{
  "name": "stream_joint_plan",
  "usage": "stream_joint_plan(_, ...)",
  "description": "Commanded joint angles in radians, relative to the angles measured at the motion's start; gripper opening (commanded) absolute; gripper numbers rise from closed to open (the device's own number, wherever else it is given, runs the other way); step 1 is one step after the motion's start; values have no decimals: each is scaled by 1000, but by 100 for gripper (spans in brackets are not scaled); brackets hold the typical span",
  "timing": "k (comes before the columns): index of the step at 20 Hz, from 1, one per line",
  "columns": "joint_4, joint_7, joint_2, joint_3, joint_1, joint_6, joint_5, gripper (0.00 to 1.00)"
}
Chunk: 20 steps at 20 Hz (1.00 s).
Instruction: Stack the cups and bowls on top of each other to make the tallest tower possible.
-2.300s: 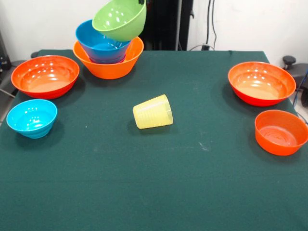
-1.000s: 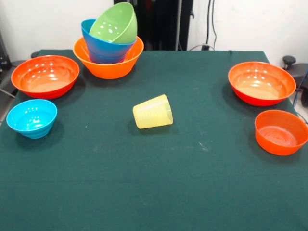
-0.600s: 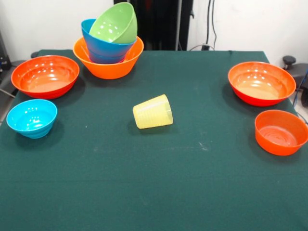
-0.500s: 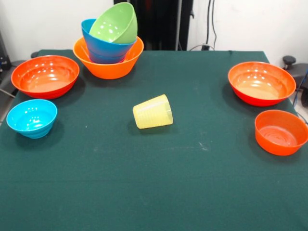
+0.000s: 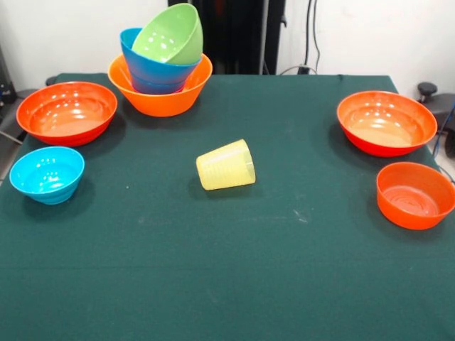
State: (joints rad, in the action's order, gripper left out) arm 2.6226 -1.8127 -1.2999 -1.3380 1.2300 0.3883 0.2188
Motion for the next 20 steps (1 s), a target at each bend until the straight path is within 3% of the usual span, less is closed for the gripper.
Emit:
stream_joint_plan(1, -57, 85, 124, 57, -46, 14, 174, 100)
stream_joint_plan(11, -108, 12, 251, 206, -95, -17, 396, 100)
stream_joint_plan(16, -231, -107, 405, 450, -257, -100, 655, 100)
stream_joint_plan(20, -279, -144, 448, 541, -324, -145, 725, 100)
